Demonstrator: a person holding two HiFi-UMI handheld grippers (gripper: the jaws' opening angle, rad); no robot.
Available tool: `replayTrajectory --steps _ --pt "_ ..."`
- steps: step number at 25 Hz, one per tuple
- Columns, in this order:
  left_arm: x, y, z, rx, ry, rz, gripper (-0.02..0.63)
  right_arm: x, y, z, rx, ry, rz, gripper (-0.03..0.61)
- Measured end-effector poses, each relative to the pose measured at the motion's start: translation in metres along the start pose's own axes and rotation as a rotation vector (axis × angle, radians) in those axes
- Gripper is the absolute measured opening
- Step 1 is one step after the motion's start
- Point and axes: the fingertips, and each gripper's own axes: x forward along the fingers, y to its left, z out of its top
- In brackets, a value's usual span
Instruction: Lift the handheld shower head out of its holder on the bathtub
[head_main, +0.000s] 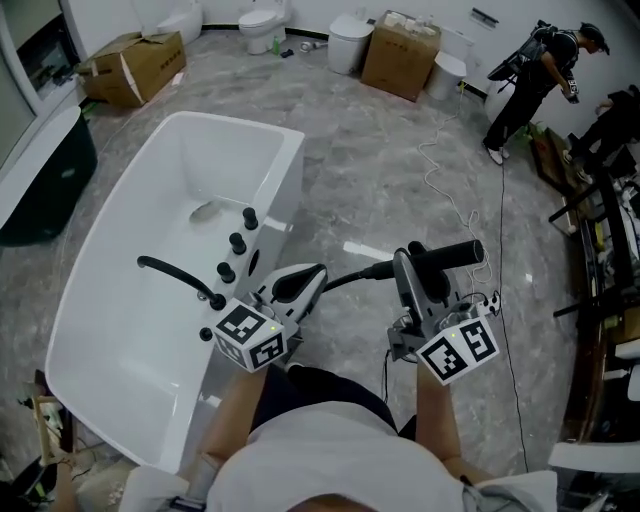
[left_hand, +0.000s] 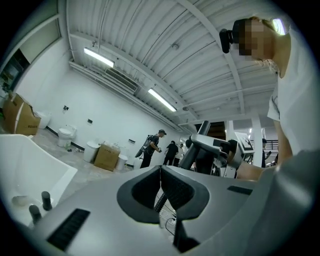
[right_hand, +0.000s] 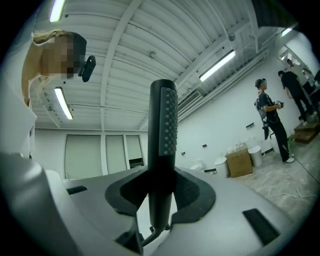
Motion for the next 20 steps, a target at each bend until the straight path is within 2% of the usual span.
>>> replayTrajectory --steps 8,13,20 --pt "0.038 -0.034 -0.02 -0.001 0.03 -0.115 0.012 -0.053 -0.05 0.021 -0.017 -0.066 -0.159 0.133" --pt "0.053 -0.049 -0.027 0.001 0.046 -0.18 0.012 -0.067 -0.06 0.021 -0.003 -0.09 -0.189 0.133" --pt "0.066 -0.057 -0.035 -0.002 0.064 -0.232 0.012 -0.068 -0.064 0.015 -0.044 -0.077 -0.214 0.133"
